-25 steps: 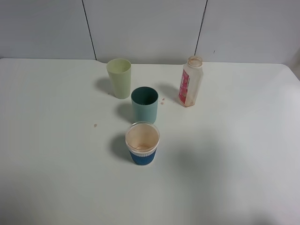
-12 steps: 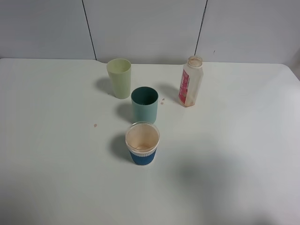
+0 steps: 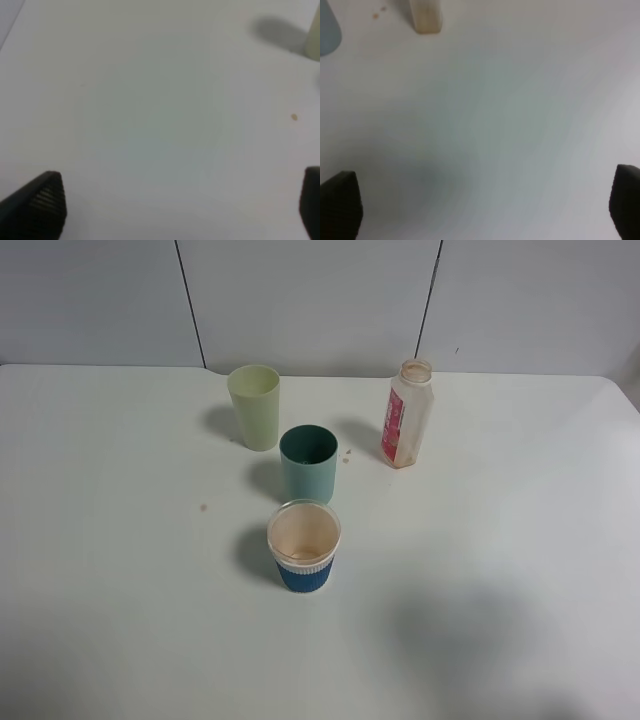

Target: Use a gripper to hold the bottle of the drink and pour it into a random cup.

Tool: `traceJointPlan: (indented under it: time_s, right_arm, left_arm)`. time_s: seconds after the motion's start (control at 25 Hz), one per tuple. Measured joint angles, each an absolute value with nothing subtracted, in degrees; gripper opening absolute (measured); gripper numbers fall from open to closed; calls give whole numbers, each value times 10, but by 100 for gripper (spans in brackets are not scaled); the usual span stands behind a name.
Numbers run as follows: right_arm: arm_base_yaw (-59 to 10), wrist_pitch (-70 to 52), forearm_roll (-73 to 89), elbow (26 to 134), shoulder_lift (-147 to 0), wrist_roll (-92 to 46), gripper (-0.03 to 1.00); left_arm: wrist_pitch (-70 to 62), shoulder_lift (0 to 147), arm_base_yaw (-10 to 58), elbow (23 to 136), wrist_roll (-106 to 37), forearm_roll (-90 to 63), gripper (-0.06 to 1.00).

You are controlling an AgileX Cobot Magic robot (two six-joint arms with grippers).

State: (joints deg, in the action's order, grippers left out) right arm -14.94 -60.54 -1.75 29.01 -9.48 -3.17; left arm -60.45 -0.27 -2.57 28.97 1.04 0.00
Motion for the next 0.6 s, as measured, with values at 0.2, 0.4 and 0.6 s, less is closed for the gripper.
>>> traceJointPlan:
  time_s: [0.2,0.4,0.6]
  right_arm:
    - [-149,-606,-18,290,-95,-31,99]
    - [-149,-606,-21,290,-95,-21,99]
    - [-149,-606,-42,290,-95,9,99]
  left_arm:
    - [-605,-3,-26,290,10,0,93]
    - [-605,-3,-26,290,10,3,93]
    - [-605,-3,-26,290,10,3,93]
